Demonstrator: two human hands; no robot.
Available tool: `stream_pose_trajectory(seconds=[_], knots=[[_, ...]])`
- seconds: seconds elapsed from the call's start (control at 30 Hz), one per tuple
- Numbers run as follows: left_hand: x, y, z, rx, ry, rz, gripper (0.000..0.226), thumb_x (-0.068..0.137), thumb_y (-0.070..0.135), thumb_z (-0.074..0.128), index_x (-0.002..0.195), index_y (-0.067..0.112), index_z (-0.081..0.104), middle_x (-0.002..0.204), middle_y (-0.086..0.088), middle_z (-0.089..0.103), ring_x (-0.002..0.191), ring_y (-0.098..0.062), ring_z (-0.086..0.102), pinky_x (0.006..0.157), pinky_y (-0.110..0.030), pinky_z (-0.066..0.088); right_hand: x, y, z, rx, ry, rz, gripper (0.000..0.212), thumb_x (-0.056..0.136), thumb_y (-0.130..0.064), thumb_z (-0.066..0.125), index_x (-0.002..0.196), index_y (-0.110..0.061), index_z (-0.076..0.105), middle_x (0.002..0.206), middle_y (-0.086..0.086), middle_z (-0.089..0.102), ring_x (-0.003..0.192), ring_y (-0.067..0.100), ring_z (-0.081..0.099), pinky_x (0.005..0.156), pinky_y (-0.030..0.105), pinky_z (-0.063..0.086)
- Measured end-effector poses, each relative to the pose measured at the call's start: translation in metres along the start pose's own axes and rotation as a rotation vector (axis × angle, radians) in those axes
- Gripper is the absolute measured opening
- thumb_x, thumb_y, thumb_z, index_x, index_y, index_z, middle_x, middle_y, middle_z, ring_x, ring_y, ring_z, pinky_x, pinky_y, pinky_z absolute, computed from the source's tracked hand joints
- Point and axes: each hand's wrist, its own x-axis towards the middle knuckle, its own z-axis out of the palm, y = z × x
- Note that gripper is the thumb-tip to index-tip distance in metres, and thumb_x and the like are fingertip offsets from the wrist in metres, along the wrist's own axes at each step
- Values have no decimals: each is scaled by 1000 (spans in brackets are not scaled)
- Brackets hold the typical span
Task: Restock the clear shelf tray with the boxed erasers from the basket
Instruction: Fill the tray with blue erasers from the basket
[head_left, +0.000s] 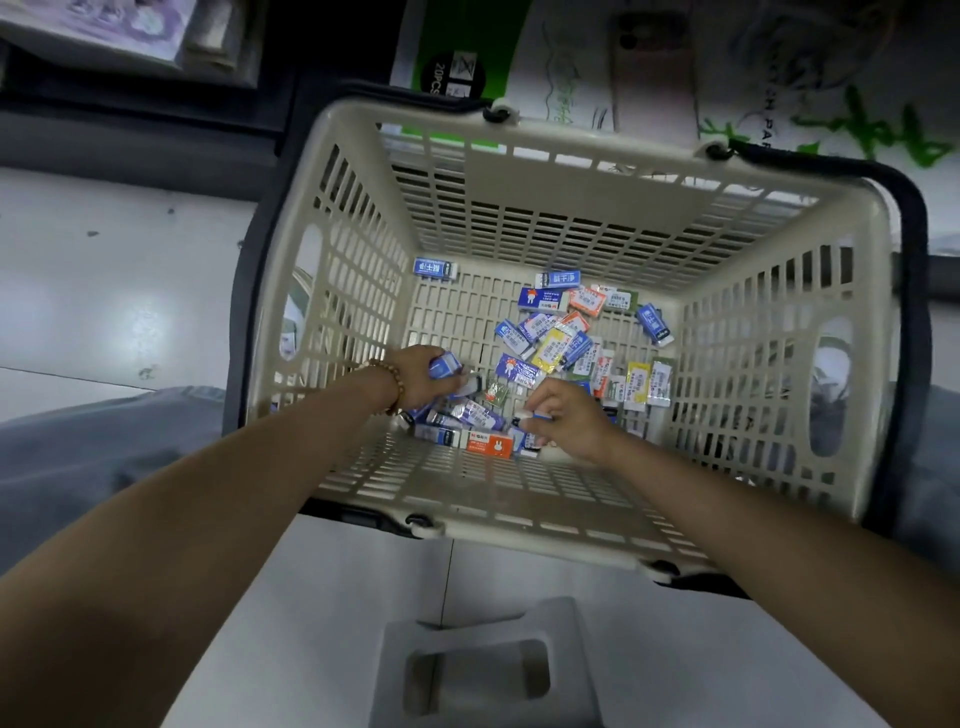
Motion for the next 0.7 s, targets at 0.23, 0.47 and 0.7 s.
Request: stream_pose_trajectory(seconds=[0.23,0.47,0.7], knots=[[-50,57,-48,-883,-23,39,21,90,9,58,107,-2,55,108,-18,68,73,-12,72,61,-20,57,-41,-92,-83,237,27,-59,20,80,-13,71,100,-18,67,92,-5,72,70,0,67,55,8,48],[-139,142,-101,-1169,3,313,35,80,27,66,105,3,61,92,-6,74,81,-19,72,62,-20,56,-137,-213,-134,271,10,-306,32,61,-25,75,92,-18,67,82,0,75,70,5,68,61,13,52],[-215,215,-138,-1034,209,487,6,81,9,68,84,10,63,65,4,70,58,-3,66,53,-12,50,-200,-280,-140,275,181,-468,18,78,-9,71,95,-8,68,68,-4,72,60,3,65,56,13,52]])
